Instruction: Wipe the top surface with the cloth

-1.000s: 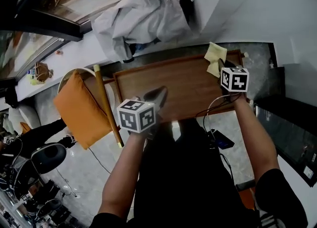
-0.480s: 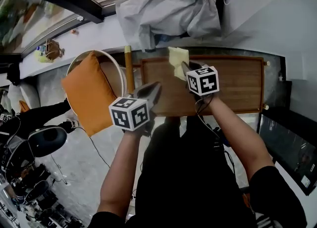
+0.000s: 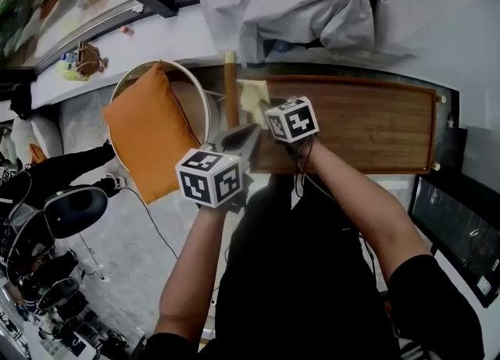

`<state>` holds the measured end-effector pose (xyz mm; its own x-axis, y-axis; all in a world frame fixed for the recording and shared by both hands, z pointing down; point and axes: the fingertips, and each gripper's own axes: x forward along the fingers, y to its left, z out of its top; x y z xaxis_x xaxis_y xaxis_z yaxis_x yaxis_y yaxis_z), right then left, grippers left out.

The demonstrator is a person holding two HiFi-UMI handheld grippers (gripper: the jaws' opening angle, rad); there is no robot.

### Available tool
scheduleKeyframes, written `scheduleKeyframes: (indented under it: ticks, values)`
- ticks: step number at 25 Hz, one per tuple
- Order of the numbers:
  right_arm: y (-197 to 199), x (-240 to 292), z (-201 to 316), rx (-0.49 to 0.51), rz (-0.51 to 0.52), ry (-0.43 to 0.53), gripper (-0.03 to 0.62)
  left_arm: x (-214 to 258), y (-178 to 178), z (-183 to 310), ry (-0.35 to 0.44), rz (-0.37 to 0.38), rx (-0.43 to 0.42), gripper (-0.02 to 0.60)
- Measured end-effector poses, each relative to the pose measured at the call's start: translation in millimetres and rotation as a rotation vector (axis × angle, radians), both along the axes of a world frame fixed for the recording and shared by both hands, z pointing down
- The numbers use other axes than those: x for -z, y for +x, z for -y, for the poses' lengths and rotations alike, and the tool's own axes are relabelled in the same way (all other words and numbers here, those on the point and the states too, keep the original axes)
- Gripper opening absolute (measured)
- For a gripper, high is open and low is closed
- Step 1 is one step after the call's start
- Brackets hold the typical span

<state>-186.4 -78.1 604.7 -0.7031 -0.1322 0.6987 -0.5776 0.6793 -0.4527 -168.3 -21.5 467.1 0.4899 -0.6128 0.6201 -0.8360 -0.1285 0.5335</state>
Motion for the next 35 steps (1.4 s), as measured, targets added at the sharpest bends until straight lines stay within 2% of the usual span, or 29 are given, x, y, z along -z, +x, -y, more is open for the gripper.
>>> scheduleKeyframes:
  ticks: [11, 17, 22, 35]
  values:
    - [9, -36, 8, 0.060, -0.215, 0.093, 0.032, -5, 2, -1, -0.013, 0.005, -0.027, 0.009]
    - [31, -38, 15, 0.057, -0.220, 0.100, 0.032, -6, 11, 4, -0.011, 0.020, -0.026, 0.008]
    - [65, -36, 23, 0.042, -0.241, 0.108, 0.032, -9, 28, 9, -0.021, 0.019, -0.041, 0.008]
    - [149, -35, 47, -0.038, -0.259, 0.098, 0.032, -17, 86, 26, -0.041, 0.018, -0.101, 0.009]
